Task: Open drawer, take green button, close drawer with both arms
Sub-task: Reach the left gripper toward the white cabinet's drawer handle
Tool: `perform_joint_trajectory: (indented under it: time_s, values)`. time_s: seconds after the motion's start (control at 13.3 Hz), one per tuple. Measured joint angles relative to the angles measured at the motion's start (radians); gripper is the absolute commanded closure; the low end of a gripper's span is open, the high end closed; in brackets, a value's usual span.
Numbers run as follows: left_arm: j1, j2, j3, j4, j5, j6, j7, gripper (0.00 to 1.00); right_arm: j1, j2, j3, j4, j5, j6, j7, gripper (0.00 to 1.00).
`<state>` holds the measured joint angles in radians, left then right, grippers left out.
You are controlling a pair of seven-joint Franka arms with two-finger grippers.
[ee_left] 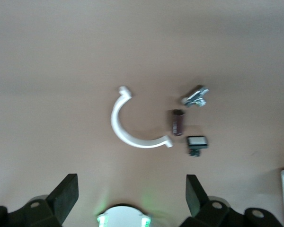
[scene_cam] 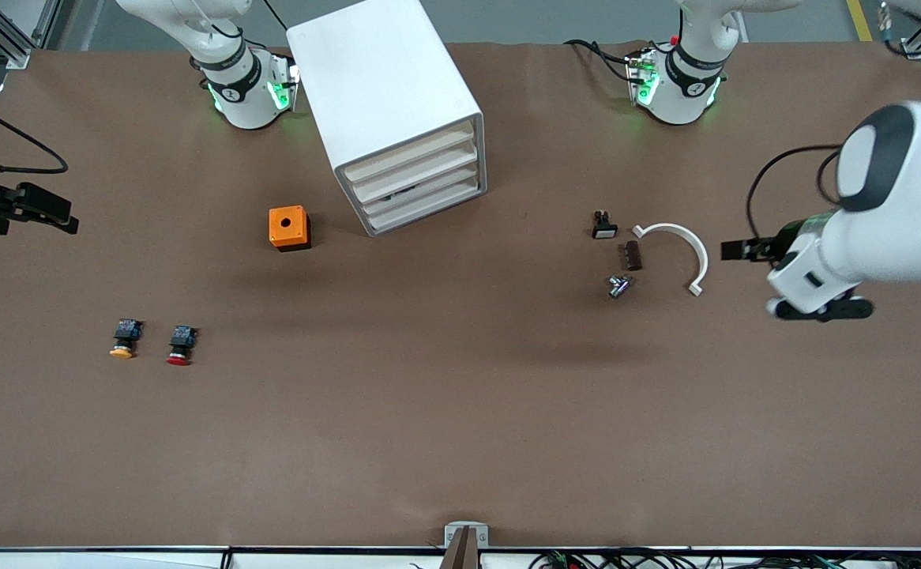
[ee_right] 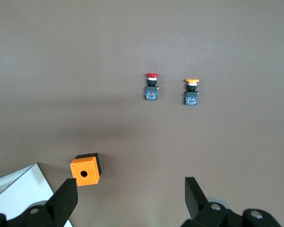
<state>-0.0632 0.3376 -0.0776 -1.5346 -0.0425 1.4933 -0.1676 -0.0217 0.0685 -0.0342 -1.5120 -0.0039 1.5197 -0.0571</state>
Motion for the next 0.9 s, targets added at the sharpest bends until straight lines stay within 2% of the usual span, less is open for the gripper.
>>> perform_joint_trajectory:
  time_s: [0.15, 0.3, 0.6, 0.9]
  values:
    - [-0.033, 0.090, -0.002, 0.041, -0.073, 0.015, -0.150, 0.00, 0.000, -0.003, 0.001, -0.008, 0.000, 0.015, 0.000, 0.00]
    - [-0.089, 0.154, -0.005, 0.083, -0.132, 0.018, -0.387, 0.00, 0.000, -0.004, 0.005, -0.012, 0.000, 0.023, 0.000, 0.00]
    - [-0.249, 0.229, -0.009, 0.147, -0.162, 0.036, -0.867, 0.00, 0.000, -0.005, 0.006, -0.013, 0.000, 0.023, 0.000, 0.00]
    - [-0.268, 0.313, -0.003, 0.150, -0.391, 0.072, -1.087, 0.00, 0.000, -0.007, 0.006, -0.014, 0.000, 0.023, 0.000, 0.00]
